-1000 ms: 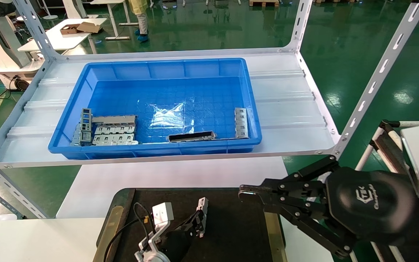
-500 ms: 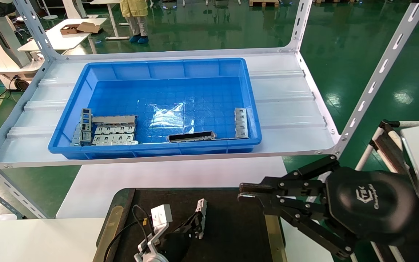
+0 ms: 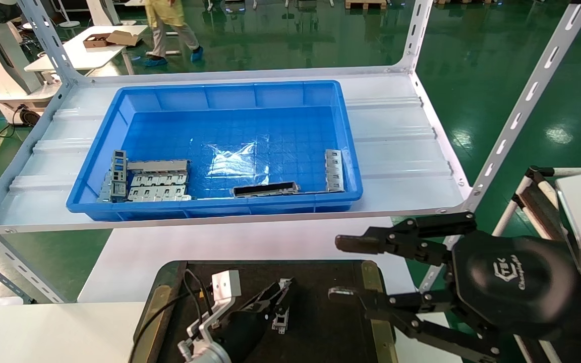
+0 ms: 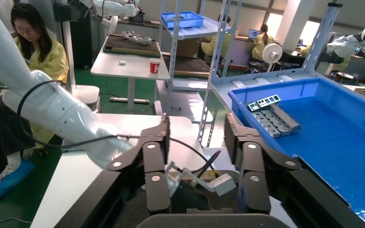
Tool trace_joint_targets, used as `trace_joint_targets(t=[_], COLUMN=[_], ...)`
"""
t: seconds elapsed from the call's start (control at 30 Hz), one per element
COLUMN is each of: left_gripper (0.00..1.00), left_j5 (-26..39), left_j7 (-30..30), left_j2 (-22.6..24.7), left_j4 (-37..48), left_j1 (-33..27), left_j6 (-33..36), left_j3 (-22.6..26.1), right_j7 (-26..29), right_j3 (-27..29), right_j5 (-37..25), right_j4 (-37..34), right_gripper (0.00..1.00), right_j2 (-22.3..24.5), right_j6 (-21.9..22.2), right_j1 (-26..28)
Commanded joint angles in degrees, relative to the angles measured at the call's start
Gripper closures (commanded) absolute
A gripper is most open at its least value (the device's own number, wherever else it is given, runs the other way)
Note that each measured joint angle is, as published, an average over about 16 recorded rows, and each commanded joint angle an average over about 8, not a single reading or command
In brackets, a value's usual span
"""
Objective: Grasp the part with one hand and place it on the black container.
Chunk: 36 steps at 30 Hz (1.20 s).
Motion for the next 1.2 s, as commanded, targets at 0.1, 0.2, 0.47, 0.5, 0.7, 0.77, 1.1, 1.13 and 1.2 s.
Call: trace_joint_targets(t=[0.1,0.2,0.47,0.5,0.7,0.77,1.1,1.13,1.2], left_gripper=[0.00,0.00,0.00,0.00,0.00,0.00,0.00,0.00,0.00], left_j5=[-0.4,-1.0,-2.9,-3.2,-5.0,-5.8,-9.2,-9.5,-9.8], left_j7=[-0.3,-0.8,-1.6,-1.7,-1.2,-0.9,-0.3,-0.2,-0.1], left_j2=[-4.1,-7.9,-16.8,-18.0,-24.6,-26.5,-32.2,-32.4,-32.6], left_j4=[-3.5,-6.2,-12.1,-12.6,-14.7,-14.9,-15.4,-15.4,-15.4], left_j1=[0.4,0.9,2.8,3.0,3.7,3.7,3.7,3.6,3.4], left_j6=[5.6,10.1,20.0,21.3,29.8,32.4,41.6,42.1,42.8], left_j3=[-0.4,-0.6,-1.9,-2.1,-4.0,-4.8,-7.7,-7.9,-8.2], right_j7=[0.0,0.0,0.0,0.0,0.0,0.0,-0.1,-0.1,-0.1], right_j3=[0.0,0.0,0.0,0.0,-0.1,-0.1,-0.1,-0.1,-0.1], right_j5=[0.0,0.0,0.0,0.0,0.0,0.1,0.1,0.1,0.1], right_j4=[0.0,0.0,0.0,0.0,0.0,0.0,0.0,0.0,0.0], right_gripper=[0.00,0.00,0.00,0.00,0.00,0.00,0.00,0.00,0.00], right_j2=[0.0,0.0,0.0,0.0,0.0,0.0,0.0,0.0,0.0], right_j6=[0.0,0.0,0.0,0.0,0.0,0.0,0.0,0.0,0.0], right_j1=[0.0,0.0,0.0,0.0,0.0,0.0,0.0,0.0,0.0])
